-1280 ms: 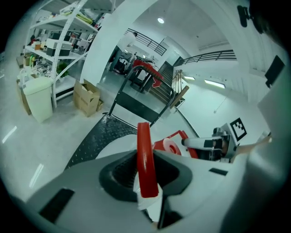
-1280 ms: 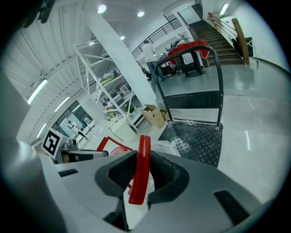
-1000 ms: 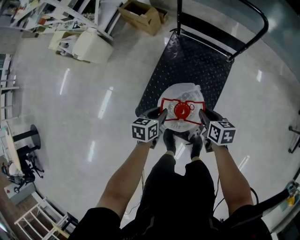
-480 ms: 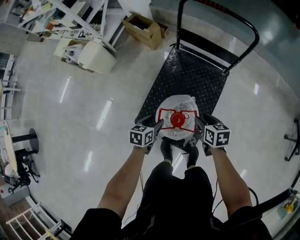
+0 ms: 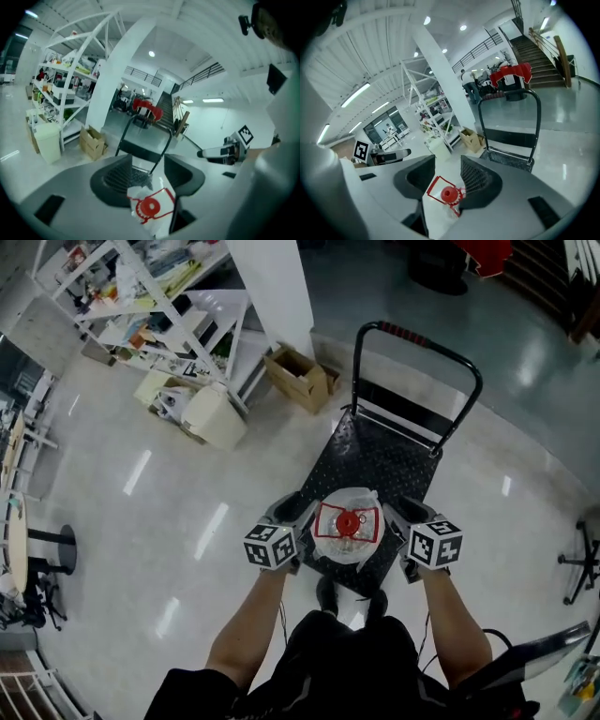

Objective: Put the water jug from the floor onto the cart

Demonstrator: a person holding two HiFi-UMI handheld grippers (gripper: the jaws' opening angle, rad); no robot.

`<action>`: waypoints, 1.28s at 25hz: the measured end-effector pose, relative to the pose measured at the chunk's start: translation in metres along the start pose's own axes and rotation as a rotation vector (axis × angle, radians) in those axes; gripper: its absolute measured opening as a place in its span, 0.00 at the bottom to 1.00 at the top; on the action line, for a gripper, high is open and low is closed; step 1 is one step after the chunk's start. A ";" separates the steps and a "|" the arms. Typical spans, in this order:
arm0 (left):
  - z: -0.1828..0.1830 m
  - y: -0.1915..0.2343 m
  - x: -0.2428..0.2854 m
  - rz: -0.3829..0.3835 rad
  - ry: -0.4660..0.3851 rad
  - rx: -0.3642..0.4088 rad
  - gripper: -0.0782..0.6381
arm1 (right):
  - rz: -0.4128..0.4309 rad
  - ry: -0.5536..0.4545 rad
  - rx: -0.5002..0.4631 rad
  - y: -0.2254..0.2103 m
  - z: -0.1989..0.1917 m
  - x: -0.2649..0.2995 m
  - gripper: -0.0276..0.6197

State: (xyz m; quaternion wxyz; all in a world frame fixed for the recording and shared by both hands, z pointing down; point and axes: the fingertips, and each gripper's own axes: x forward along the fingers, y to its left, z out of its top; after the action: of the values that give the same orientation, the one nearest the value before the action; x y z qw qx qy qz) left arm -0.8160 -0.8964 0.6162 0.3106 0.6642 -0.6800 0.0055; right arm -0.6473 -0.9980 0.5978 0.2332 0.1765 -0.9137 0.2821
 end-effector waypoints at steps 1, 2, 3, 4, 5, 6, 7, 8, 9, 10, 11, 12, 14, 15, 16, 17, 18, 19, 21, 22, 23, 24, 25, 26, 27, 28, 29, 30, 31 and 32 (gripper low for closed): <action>0.020 -0.013 -0.007 -0.012 -0.051 0.004 0.40 | 0.007 -0.028 -0.019 0.007 0.014 -0.010 0.31; 0.037 -0.027 -0.014 -0.025 -0.091 0.018 0.40 | 0.008 -0.057 -0.046 0.014 0.028 -0.021 0.30; 0.053 -0.041 -0.021 -0.039 -0.121 0.044 0.40 | 0.005 -0.085 -0.080 0.020 0.041 -0.033 0.30; 0.067 -0.056 -0.027 -0.053 -0.143 0.078 0.38 | 0.001 -0.114 -0.113 0.026 0.053 -0.044 0.28; 0.080 -0.069 -0.034 -0.066 -0.165 0.115 0.37 | -0.001 -0.145 -0.139 0.032 0.066 -0.055 0.24; 0.093 -0.082 -0.040 -0.079 -0.191 0.150 0.34 | 0.002 -0.178 -0.154 0.038 0.077 -0.065 0.19; 0.106 -0.095 -0.047 -0.092 -0.224 0.181 0.30 | 0.007 -0.212 -0.162 0.043 0.089 -0.076 0.12; 0.119 -0.108 -0.054 -0.107 -0.264 0.209 0.21 | 0.016 -0.245 -0.166 0.048 0.102 -0.086 0.08; 0.131 -0.121 -0.061 -0.124 -0.300 0.233 0.12 | 0.027 -0.272 -0.172 0.053 0.112 -0.095 0.07; 0.140 -0.133 -0.067 -0.139 -0.324 0.254 0.11 | 0.038 -0.291 -0.181 0.058 0.120 -0.104 0.05; 0.145 -0.144 -0.072 -0.149 -0.336 0.271 0.11 | 0.044 -0.302 -0.193 0.063 0.125 -0.113 0.05; 0.147 -0.155 -0.076 -0.156 -0.338 0.285 0.11 | 0.046 -0.310 -0.209 0.067 0.128 -0.122 0.05; 0.148 -0.171 -0.083 -0.166 -0.330 0.303 0.11 | 0.046 -0.325 -0.241 0.073 0.129 -0.137 0.05; 0.147 -0.178 -0.085 -0.171 -0.324 0.308 0.11 | 0.044 -0.332 -0.250 0.075 0.129 -0.143 0.05; 0.147 -0.184 -0.086 -0.178 -0.318 0.311 0.11 | 0.041 -0.336 -0.254 0.075 0.129 -0.148 0.05; 0.146 -0.190 -0.087 -0.184 -0.311 0.313 0.11 | 0.037 -0.338 -0.255 0.075 0.129 -0.152 0.05; 0.144 -0.197 -0.089 -0.191 -0.304 0.314 0.11 | 0.033 -0.339 -0.256 0.073 0.129 -0.158 0.05; 0.141 -0.205 -0.090 -0.197 -0.299 0.315 0.11 | 0.031 -0.343 -0.257 0.071 0.128 -0.164 0.05; 0.135 -0.223 -0.090 -0.210 -0.286 0.325 0.11 | 0.032 -0.357 -0.256 0.065 0.126 -0.178 0.05; 0.131 -0.231 -0.090 -0.212 -0.278 0.331 0.11 | 0.032 -0.363 -0.255 0.061 0.125 -0.185 0.05; 0.126 -0.238 -0.089 -0.212 -0.268 0.335 0.11 | 0.031 -0.366 -0.254 0.058 0.123 -0.192 0.05; 0.122 -0.244 -0.089 -0.209 -0.259 0.336 0.11 | 0.033 -0.368 -0.253 0.054 0.120 -0.198 0.05; 0.117 -0.250 -0.090 -0.204 -0.250 0.335 0.11 | 0.038 -0.368 -0.252 0.051 0.116 -0.204 0.05; 0.111 -0.255 -0.091 -0.198 -0.240 0.334 0.11 | 0.046 -0.369 -0.251 0.049 0.112 -0.210 0.05; 0.105 -0.261 -0.093 -0.190 -0.231 0.335 0.11 | 0.056 -0.369 -0.250 0.047 0.107 -0.216 0.05; 0.099 -0.268 -0.095 -0.182 -0.222 0.335 0.11 | 0.066 -0.370 -0.249 0.044 0.102 -0.222 0.05; 0.093 -0.274 -0.097 -0.173 -0.215 0.332 0.11 | 0.075 -0.372 -0.246 0.040 0.097 -0.227 0.05; 0.088 -0.279 -0.099 -0.163 -0.212 0.327 0.11 | 0.080 -0.375 -0.241 0.037 0.093 -0.231 0.05; 0.085 -0.284 -0.102 -0.153 -0.213 0.322 0.11 | 0.083 -0.381 -0.236 0.034 0.089 -0.235 0.05; 0.082 -0.287 -0.105 -0.145 -0.217 0.319 0.11 | 0.083 -0.388 -0.231 0.032 0.087 -0.237 0.05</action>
State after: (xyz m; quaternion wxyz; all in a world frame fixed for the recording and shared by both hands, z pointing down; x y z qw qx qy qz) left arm -0.5977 -0.8698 0.3887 0.1258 0.7490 -0.6503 0.0190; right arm -0.4939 -0.9800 0.3964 0.0601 0.1617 -0.9742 0.1456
